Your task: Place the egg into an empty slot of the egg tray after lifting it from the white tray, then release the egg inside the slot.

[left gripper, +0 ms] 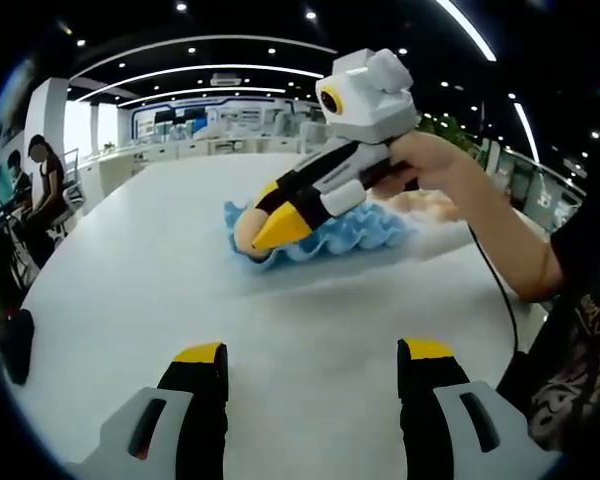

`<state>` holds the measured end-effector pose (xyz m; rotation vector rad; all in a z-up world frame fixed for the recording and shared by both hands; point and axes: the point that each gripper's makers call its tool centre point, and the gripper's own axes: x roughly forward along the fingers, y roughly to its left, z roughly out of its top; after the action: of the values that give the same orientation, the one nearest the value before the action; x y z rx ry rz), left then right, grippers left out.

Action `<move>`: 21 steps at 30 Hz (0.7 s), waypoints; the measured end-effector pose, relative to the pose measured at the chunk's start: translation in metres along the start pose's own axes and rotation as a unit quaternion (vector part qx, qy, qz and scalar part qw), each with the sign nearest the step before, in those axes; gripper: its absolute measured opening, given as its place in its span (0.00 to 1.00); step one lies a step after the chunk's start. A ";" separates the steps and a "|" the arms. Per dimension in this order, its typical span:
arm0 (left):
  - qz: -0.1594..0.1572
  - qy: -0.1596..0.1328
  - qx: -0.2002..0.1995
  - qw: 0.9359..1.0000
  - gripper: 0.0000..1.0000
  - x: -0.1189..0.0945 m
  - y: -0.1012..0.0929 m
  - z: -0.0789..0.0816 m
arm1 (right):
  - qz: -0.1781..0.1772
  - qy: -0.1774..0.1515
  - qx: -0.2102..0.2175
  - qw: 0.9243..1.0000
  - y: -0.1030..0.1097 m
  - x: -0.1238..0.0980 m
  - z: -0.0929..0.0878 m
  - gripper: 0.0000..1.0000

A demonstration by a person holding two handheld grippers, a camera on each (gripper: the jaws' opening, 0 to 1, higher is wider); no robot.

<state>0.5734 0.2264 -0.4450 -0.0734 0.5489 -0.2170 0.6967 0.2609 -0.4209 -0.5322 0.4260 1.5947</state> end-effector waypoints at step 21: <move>0.001 -0.006 0.004 1.000 0.70 -0.004 -0.005 0.006 | 0.009 -0.037 0.026 0.999 0.011 -0.012 0.018 0.27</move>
<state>0.5728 0.2223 -0.4372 -0.0660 0.5357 -0.2173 0.6848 0.2600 -0.3993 -0.4302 0.4169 1.6105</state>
